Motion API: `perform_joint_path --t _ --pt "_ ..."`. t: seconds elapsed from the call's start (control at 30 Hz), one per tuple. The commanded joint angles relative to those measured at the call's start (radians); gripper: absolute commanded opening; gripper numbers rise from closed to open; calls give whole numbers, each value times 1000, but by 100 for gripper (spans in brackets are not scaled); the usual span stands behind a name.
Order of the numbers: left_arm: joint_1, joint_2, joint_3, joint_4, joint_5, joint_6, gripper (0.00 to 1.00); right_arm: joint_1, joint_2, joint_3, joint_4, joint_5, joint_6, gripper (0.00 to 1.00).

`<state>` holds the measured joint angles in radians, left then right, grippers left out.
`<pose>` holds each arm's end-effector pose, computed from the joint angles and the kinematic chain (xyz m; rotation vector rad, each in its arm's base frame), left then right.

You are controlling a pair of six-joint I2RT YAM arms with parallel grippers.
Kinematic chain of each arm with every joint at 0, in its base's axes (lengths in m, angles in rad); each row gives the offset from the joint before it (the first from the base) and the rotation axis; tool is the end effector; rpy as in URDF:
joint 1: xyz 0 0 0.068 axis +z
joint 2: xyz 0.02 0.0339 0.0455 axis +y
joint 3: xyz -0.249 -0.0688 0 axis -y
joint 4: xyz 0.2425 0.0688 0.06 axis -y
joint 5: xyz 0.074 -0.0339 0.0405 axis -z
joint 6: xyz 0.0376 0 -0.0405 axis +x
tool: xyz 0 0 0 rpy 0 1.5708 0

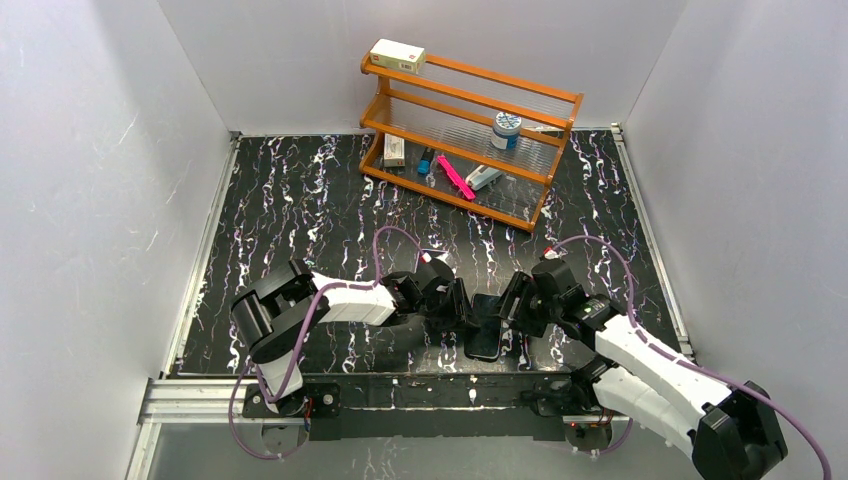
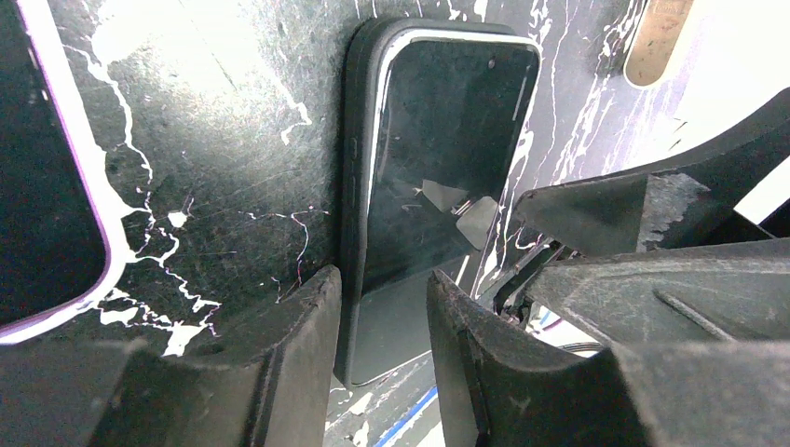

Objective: Put the phone into the phone case

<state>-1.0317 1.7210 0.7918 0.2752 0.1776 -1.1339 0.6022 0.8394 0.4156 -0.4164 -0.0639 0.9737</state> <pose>0.1681 -0.2940 0.1338 -0.0186 2.5883 -1.2350 0.1419 0.1004 0.1707 0.4433 2.5291 0.7540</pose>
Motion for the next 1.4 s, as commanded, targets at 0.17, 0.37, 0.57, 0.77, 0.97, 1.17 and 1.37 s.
perform_joint_path --t 0.17,0.37,0.57,0.77,0.97,1.17,1.37 --pt "3 -16 -18 -93 -21 17 34 -5 13 -91 142 -35 13 80" --pt "5 -1 -54 -35 10 -24 30 -5 -1 -153 271 -116 23 83" --pt "5 8 -51 -54 11 -4 23 -6 -18 -201 484 -250 95 84" --pt "5 6 -50 -32 22 -18 19 -8 -73 -318 814 -360 292 83" --pt "5 -14 -51 -74 0 5 19 -7 -59 -296 825 -408 285 82" --pt "5 -31 -50 -116 -26 30 19 -8 -62 -291 846 -468 295 82" --pt "5 -66 -58 -163 -58 59 20 -8 -84 -287 820 -470 278 82"
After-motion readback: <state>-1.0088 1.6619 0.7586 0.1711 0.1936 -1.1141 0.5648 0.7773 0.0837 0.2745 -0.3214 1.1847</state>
